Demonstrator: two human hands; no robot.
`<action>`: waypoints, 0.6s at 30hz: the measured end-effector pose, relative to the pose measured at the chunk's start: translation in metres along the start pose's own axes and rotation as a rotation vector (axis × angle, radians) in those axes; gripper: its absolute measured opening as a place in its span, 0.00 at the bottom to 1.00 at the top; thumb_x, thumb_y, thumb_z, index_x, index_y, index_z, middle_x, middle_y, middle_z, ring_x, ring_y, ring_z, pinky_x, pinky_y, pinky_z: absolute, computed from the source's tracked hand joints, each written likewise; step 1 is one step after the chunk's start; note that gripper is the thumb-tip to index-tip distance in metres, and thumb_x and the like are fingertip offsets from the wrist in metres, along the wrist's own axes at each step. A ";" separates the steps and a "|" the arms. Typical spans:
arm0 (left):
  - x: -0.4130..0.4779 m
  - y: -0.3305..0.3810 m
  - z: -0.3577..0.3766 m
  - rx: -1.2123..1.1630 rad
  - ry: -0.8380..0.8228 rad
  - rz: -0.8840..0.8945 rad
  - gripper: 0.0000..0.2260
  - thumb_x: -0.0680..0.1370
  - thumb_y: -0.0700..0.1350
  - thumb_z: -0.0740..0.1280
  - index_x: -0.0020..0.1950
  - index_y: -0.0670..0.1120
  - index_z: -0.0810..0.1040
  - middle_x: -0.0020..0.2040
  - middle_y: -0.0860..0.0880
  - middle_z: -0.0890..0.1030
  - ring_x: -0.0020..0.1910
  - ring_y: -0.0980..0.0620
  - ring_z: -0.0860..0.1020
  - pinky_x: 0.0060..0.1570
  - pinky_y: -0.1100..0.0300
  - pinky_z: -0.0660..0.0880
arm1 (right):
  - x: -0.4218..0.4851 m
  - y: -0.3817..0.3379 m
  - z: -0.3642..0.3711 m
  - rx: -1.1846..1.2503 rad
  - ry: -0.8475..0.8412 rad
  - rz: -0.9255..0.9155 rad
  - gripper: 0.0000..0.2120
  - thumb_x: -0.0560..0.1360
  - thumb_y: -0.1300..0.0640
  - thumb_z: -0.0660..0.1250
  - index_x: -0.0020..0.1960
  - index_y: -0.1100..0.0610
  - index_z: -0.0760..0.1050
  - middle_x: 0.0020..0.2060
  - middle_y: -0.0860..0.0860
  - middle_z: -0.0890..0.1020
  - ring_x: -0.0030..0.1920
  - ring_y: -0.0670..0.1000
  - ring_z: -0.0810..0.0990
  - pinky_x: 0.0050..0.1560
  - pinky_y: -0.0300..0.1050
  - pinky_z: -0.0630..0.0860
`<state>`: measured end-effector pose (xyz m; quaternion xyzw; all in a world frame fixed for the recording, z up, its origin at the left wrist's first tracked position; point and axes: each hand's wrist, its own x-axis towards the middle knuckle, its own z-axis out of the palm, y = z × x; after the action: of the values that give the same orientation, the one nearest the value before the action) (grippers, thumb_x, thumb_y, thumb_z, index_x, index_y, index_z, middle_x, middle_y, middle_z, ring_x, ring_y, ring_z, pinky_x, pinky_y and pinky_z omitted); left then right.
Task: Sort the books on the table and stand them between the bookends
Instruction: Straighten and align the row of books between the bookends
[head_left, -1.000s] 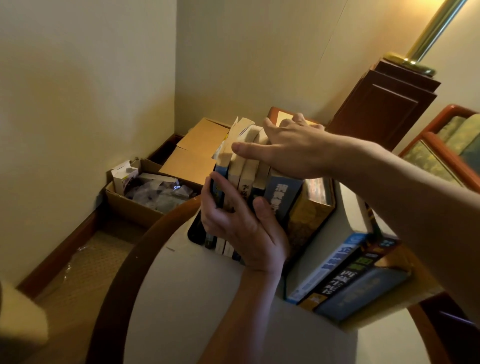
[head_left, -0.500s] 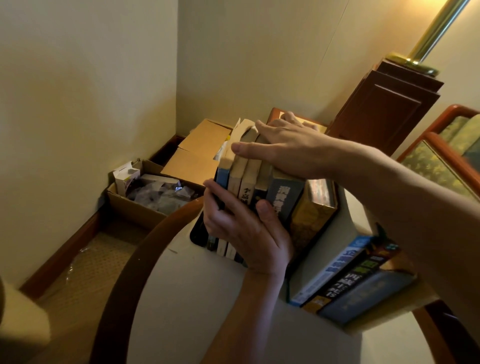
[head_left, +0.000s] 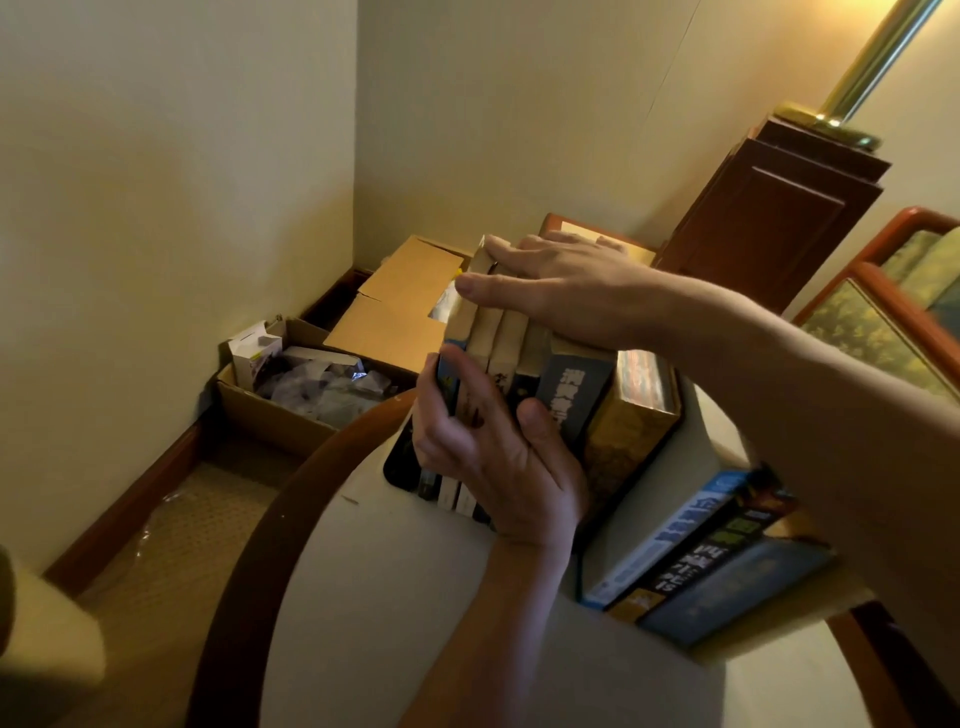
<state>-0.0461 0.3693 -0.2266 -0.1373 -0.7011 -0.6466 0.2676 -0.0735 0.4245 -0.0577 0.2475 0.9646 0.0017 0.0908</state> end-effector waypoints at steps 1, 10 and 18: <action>0.000 0.000 0.000 -0.001 -0.007 -0.003 0.27 0.85 0.57 0.43 0.79 0.43 0.57 0.72 0.42 0.64 0.68 0.41 0.68 0.68 0.47 0.63 | -0.001 0.000 0.000 0.003 -0.001 0.000 0.40 0.74 0.24 0.45 0.81 0.44 0.51 0.79 0.47 0.60 0.80 0.53 0.52 0.75 0.64 0.51; 0.007 -0.003 -0.008 -0.086 -0.092 0.047 0.32 0.82 0.64 0.53 0.79 0.45 0.56 0.74 0.43 0.57 0.72 0.37 0.62 0.66 0.36 0.68 | -0.041 0.036 0.003 0.195 0.003 0.180 0.43 0.71 0.22 0.42 0.80 0.40 0.39 0.81 0.50 0.45 0.80 0.58 0.51 0.77 0.57 0.53; 0.011 0.002 -0.001 -0.029 -0.077 0.025 0.34 0.79 0.69 0.51 0.79 0.50 0.53 0.74 0.45 0.58 0.71 0.38 0.63 0.65 0.37 0.68 | -0.045 0.036 0.010 0.090 -0.021 0.180 0.46 0.67 0.24 0.34 0.80 0.42 0.35 0.81 0.58 0.48 0.79 0.60 0.54 0.75 0.61 0.49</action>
<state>-0.0535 0.3670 -0.2190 -0.1748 -0.6996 -0.6475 0.2466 -0.0163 0.4340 -0.0577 0.3368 0.9366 -0.0360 0.0891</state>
